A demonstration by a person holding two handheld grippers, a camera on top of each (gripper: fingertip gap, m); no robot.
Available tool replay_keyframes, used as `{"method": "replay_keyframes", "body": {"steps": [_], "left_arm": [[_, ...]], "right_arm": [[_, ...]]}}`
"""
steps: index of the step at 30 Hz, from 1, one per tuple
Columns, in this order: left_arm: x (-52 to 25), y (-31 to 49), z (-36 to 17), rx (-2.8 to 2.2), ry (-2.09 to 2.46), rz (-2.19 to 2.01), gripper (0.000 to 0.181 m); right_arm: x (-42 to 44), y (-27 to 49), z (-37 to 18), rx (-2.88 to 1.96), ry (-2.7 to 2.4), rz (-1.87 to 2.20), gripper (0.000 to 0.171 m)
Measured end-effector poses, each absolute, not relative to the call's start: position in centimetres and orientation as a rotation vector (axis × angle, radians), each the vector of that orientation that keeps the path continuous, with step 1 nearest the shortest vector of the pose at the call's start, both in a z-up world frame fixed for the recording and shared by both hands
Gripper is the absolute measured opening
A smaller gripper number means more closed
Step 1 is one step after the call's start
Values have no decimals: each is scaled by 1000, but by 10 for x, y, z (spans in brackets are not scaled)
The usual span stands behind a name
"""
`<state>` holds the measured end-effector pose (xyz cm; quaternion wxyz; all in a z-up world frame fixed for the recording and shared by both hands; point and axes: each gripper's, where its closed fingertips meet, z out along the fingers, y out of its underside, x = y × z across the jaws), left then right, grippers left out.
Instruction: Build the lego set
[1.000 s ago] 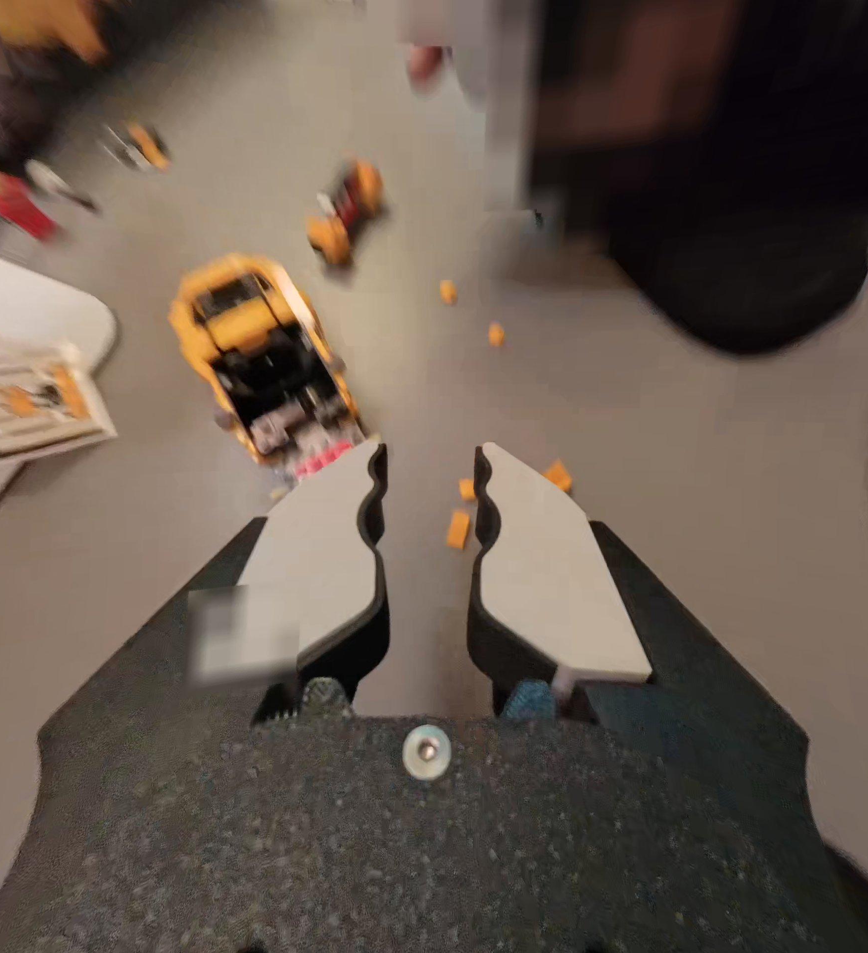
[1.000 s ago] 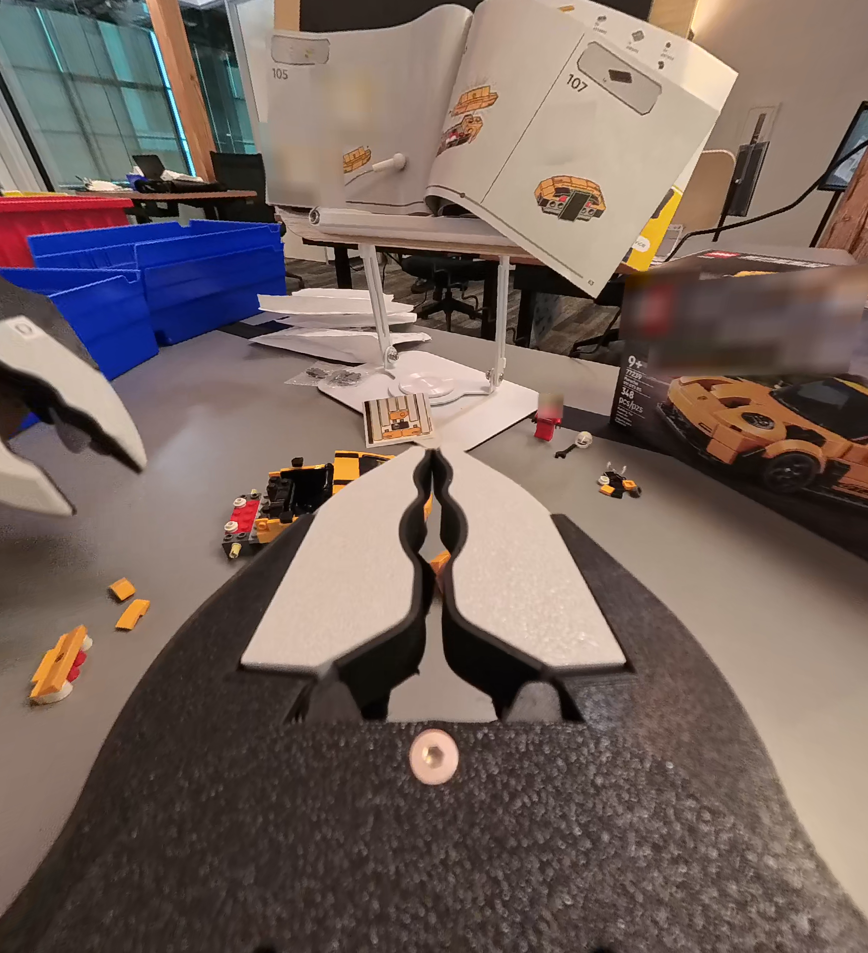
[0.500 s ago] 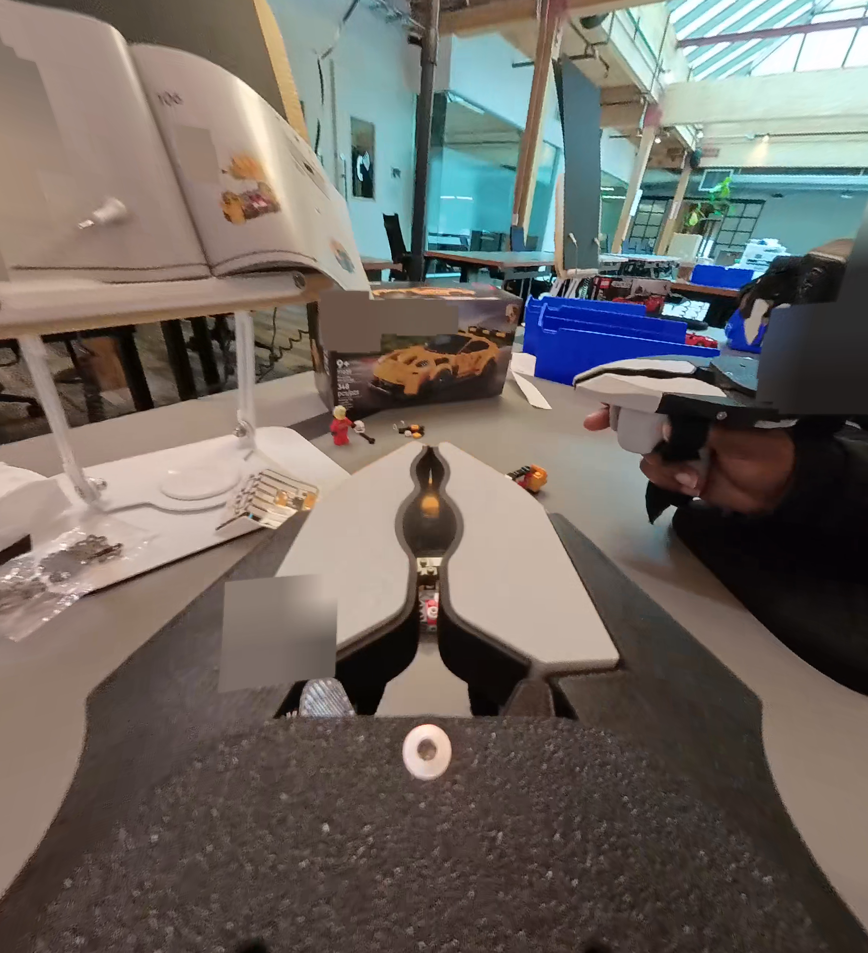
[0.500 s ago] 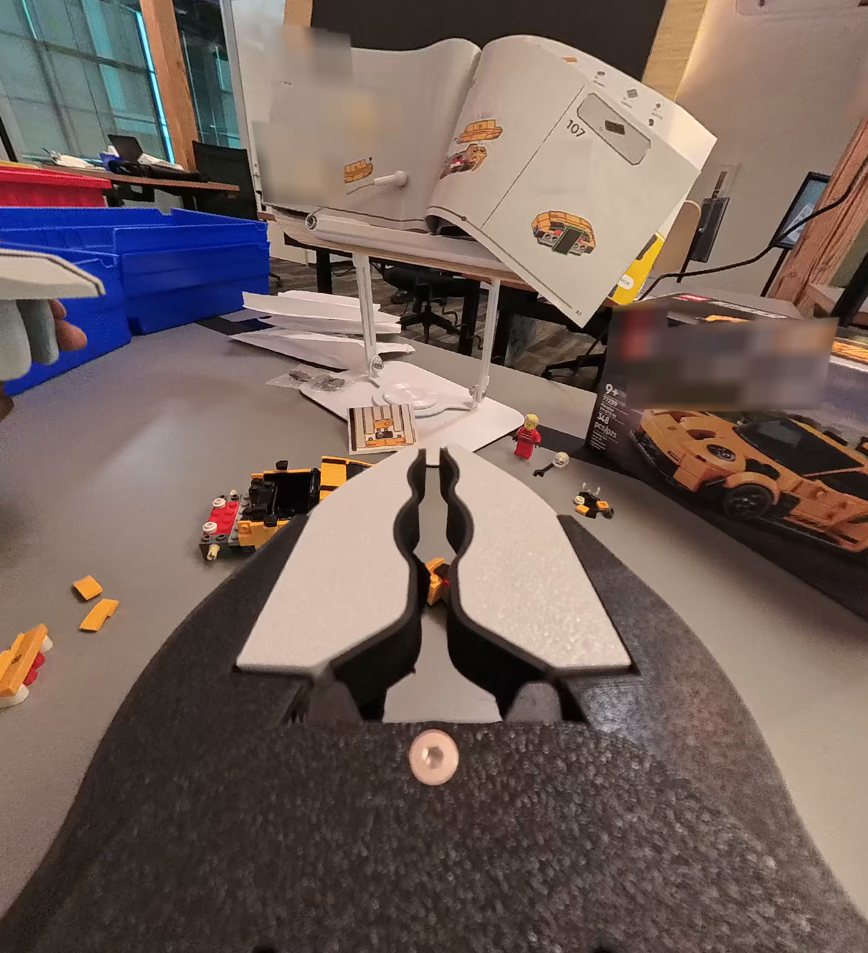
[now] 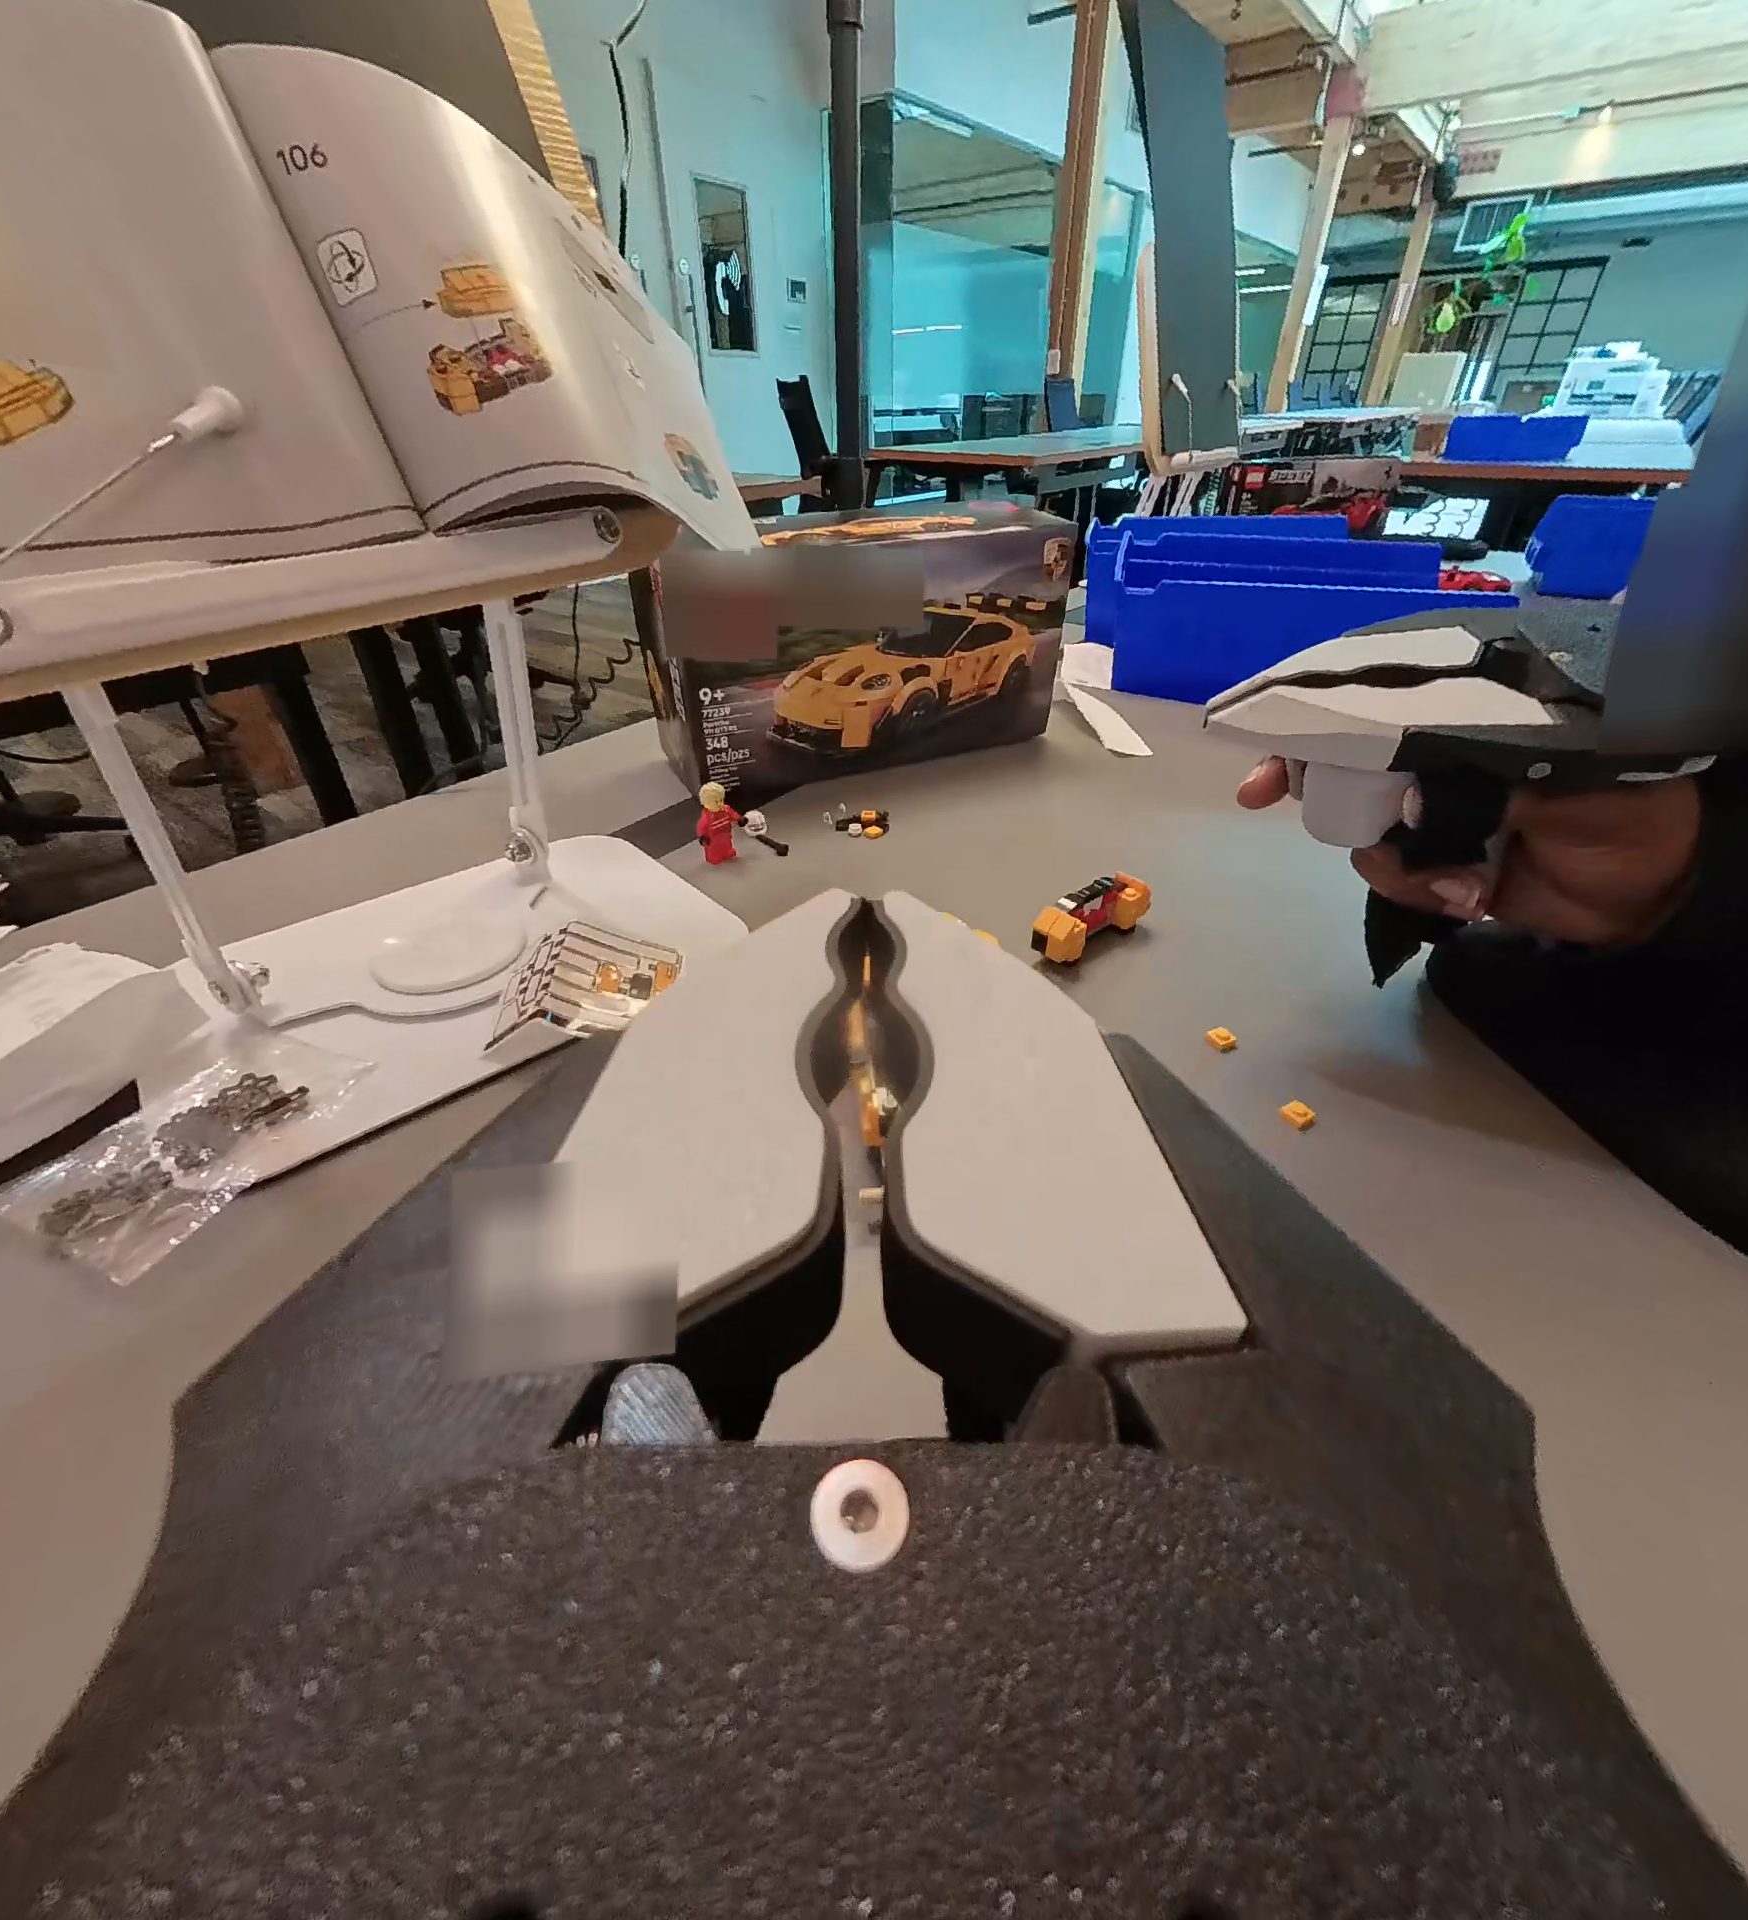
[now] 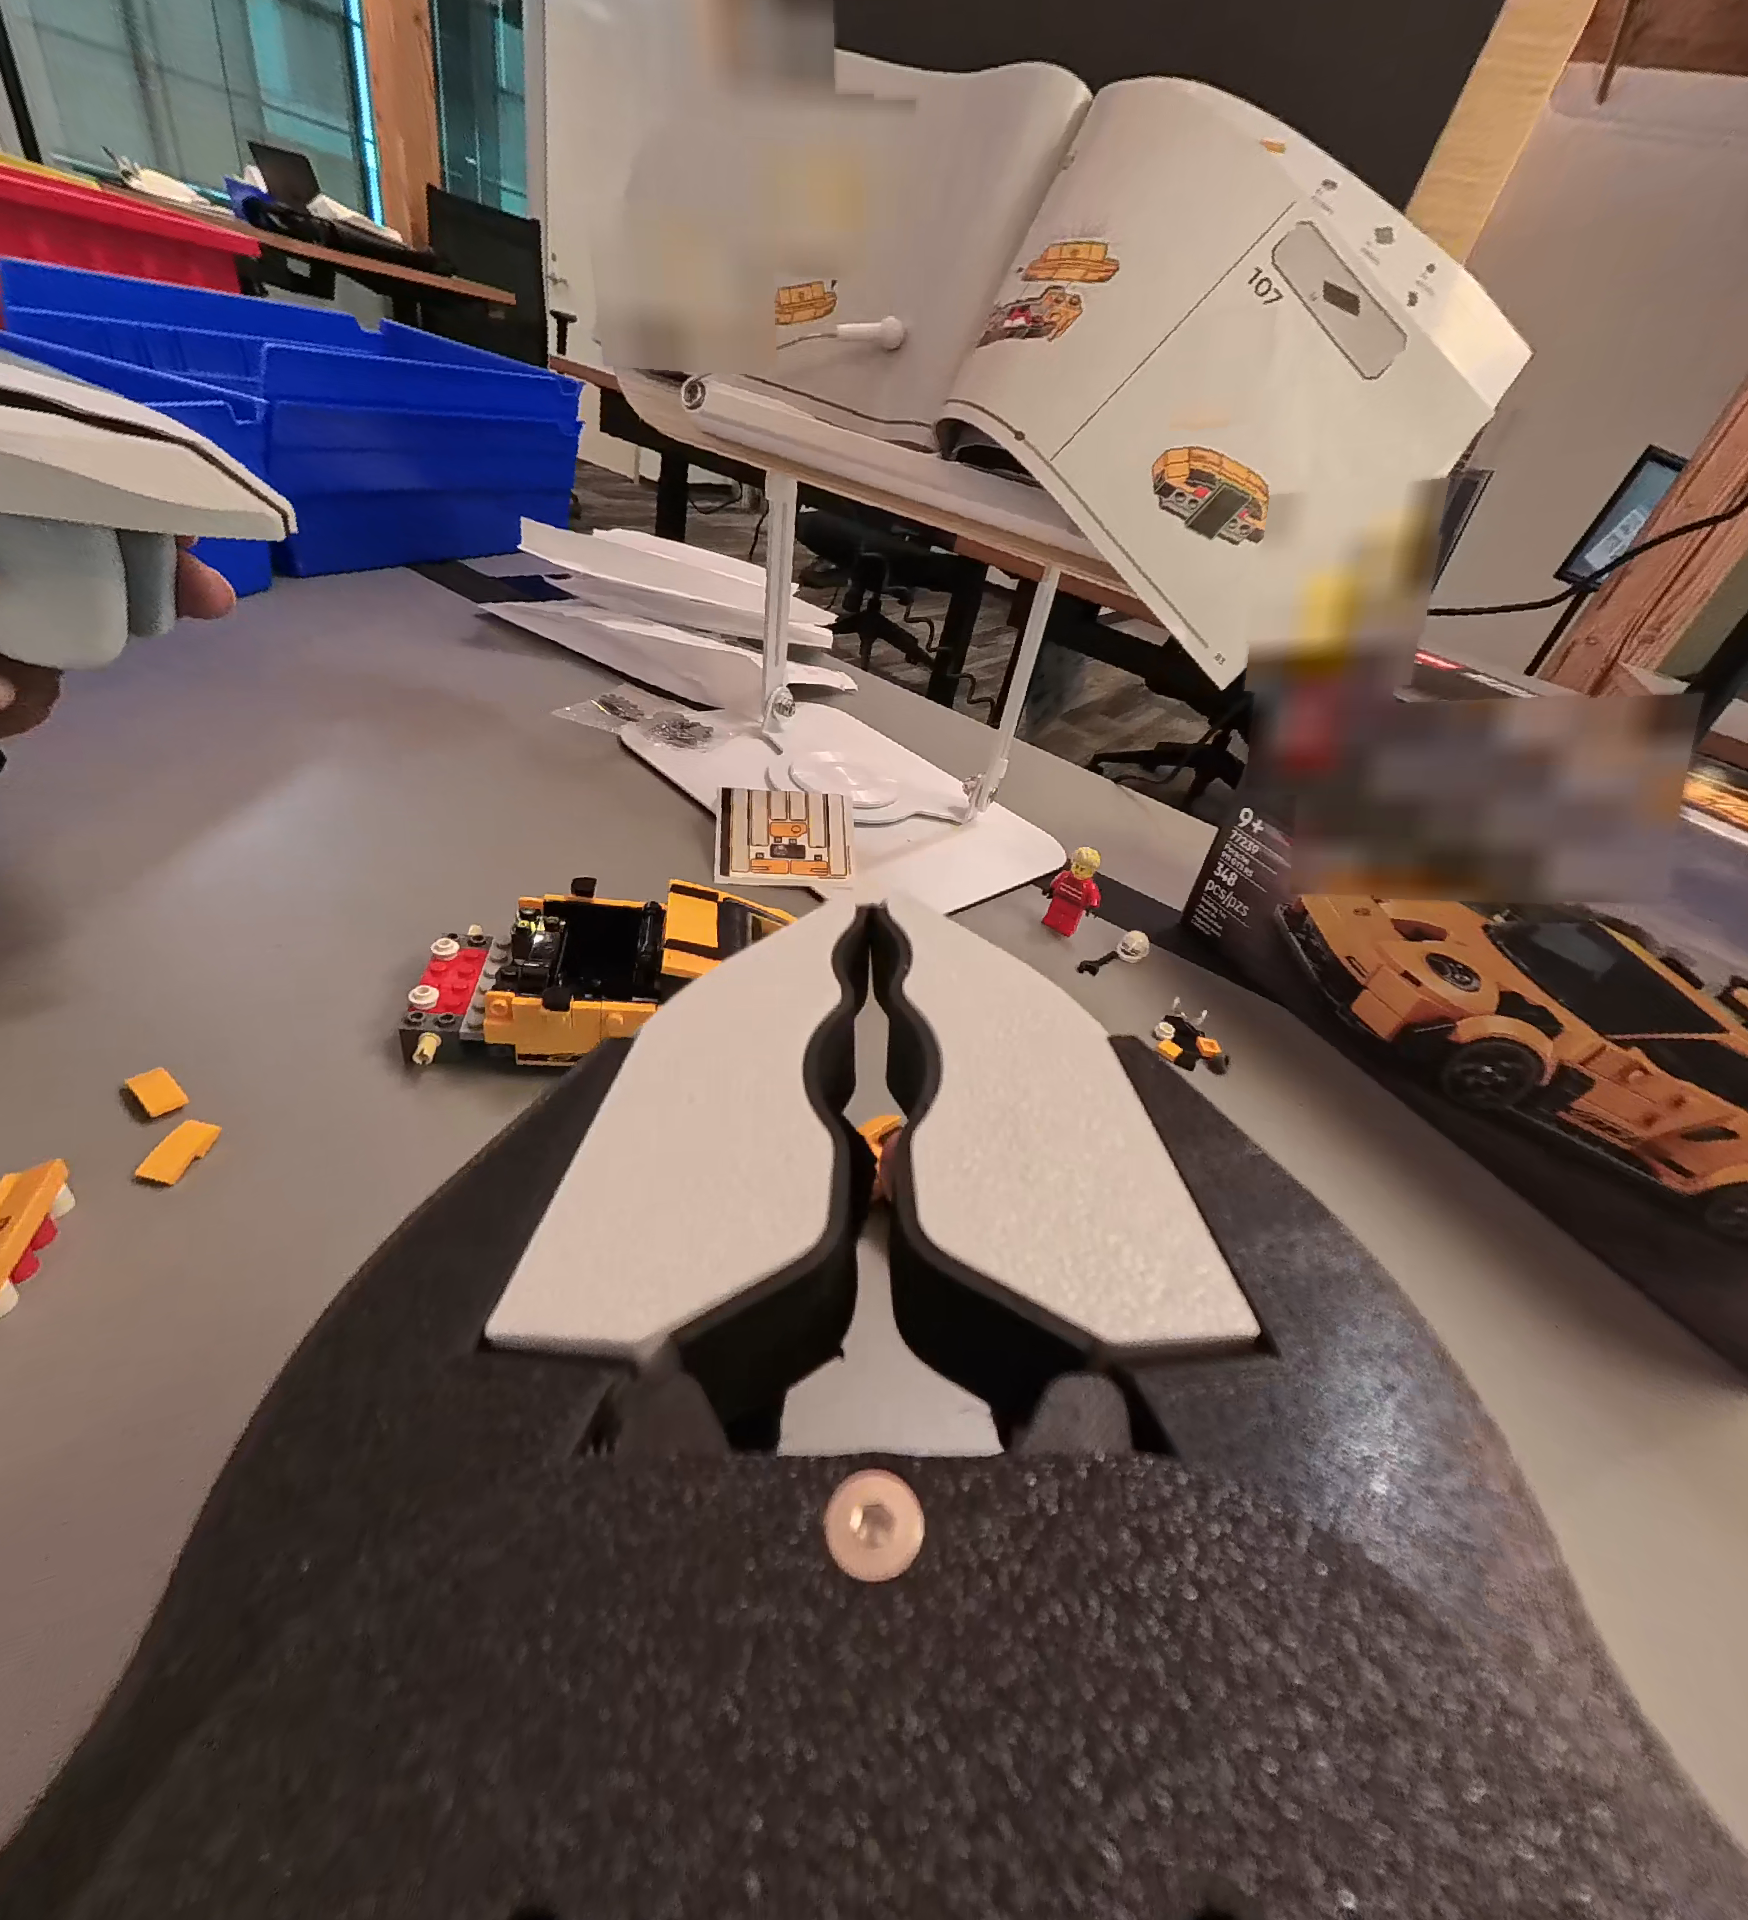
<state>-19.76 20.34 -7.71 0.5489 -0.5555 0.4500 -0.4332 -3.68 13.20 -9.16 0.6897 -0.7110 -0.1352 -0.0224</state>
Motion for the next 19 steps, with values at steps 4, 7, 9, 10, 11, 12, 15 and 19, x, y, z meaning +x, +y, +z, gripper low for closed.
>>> {"method": "replay_keyframes", "body": {"steps": [4, 7, 9, 10, 11, 12, 15, 19], "left_arm": [[-199, 203, -75, -1299, 1066, -1017, 0], [-201, 203, -71, -1307, 1053, -1018, 0], [-203, 205, -70, -1308, 1043, -999, 0], [-203, 206, -70, -1309, 1038, -993, 0], [-204, 207, -69, -1310, 1031, -991, 0], [-205, 208, -68, -1308, 1021, -990, 0], [-208, 212, -62, -1287, 981, -974, 0], [-215, 217, -54, -1266, 927, -956, 0]], "right_arm": [[-38, 133, -93, -1594, -311, -50, 0], [-38, 133, -93, -1593, -314, -55, 0], [-38, 133, -92, -1591, -312, -60, 0], [-37, 132, -92, -1588, -310, -63, 0], [-37, 132, -91, -1585, -307, -67, 0], [-36, 132, -90, -1582, -303, -73, 0], [-33, 132, -88, -1574, -283, -85, 0], [-28, 131, -82, -1554, -243, -93, 0]]}}
